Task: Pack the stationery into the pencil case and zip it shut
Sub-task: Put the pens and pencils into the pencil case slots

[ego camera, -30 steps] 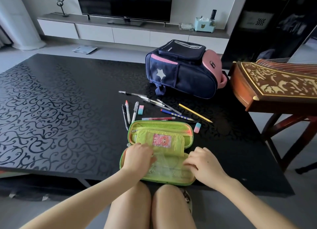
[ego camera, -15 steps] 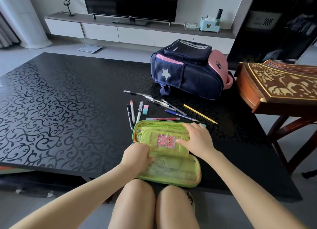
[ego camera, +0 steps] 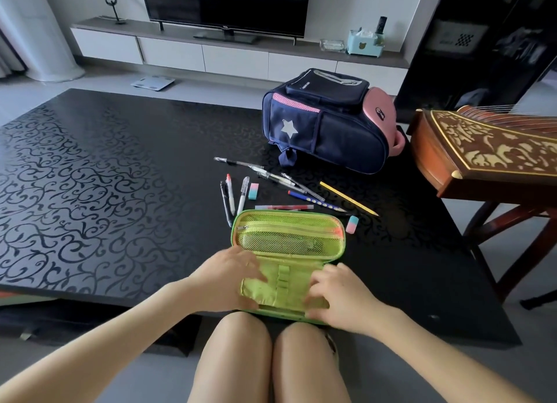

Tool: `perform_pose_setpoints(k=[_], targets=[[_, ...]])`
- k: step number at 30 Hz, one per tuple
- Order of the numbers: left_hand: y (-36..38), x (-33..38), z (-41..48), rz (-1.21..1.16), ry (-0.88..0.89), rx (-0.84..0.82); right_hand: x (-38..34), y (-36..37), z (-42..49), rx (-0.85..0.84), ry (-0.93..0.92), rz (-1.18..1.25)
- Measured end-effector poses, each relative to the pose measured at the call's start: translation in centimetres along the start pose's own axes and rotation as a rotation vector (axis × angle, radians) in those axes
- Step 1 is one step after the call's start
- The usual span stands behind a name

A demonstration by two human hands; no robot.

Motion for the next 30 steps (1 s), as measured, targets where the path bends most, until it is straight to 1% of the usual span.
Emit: perform_pose_setpoints(k=[1,3,5,7,9,12,14,16,17,19,22,24,26,27,30], targets=[[0.4,0.1,0.0,-0.044,0.005,-0.063,0.1,0.4,-0.3,-0.021,0.007,0.034],[0.9,0.1,0.0,-0.074,0.005,-0.099,0.7,0.3,-0.5,-0.026,0.017,0.104],[0.8,-0.2,0.0,-0.06,0.008,-0.106,1.5,-0.6,-0.2,0.043,0.04,0.118],[0.3,-0.5,0.3,-0.063,-0.012,-0.027,2.7,-1.7,0.5,0.21,0.125,0.132],[-0.2,-1.0,0.9,-0.083,-0.107,0.12,4.0,-2.6,1.4,0.337,0.241,0.124],[-0.8,-1.8,2.0,-0.067,-0.276,0.29,5.8,-2.8,2.9,0.38,0.399,0.103],[-1.1,-2.2,2.8,-0.033,-0.366,0.331,7.0,-2.7,3.9,0.419,0.497,0.146],[-1.4,-2.6,3.7,-0.052,-0.426,0.351,8.1,-2.7,5.1,0.445,0.564,0.187],[-1.6,-2.8,4.1,-0.062,-0.422,0.355,8.5,-2.8,5.6,0.44,0.582,0.206],[-1.8,-3.1,4.8,-0.027,-0.359,0.36,9.0,-3.0,6.6,0.412,0.584,0.221],[-2.0,-3.2,5.7,0.065,-0.242,0.375,9.4,-3.4,8.2,0.394,0.501,0.202],[-2.2,-3.2,6.3,0.085,-0.213,0.41,9.5,-4.0,9.8,0.415,0.466,0.168],[-2.5,-3.9,7.1,0.043,-0.242,0.456,9.8,-4.7,11.7,0.412,0.476,0.103],[-2.7,-4.3,7.4,0.003,-0.274,0.475,10.0,-5.1,12.5,0.382,0.498,0.06],[-3.1,-6.0,8.3,-0.093,-0.378,0.502,10.6,-5.7,14.8,0.19,0.567,-0.102]])
Point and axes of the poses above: each hand's wrist, its own z-axis towards the middle knuckle, its own y-axis out of the palm, x = y × z, the point moved 1 cm from there along z, towards the middle knuckle, and after that the axes turned 5 degrees about -x, right-handed, at the moved point
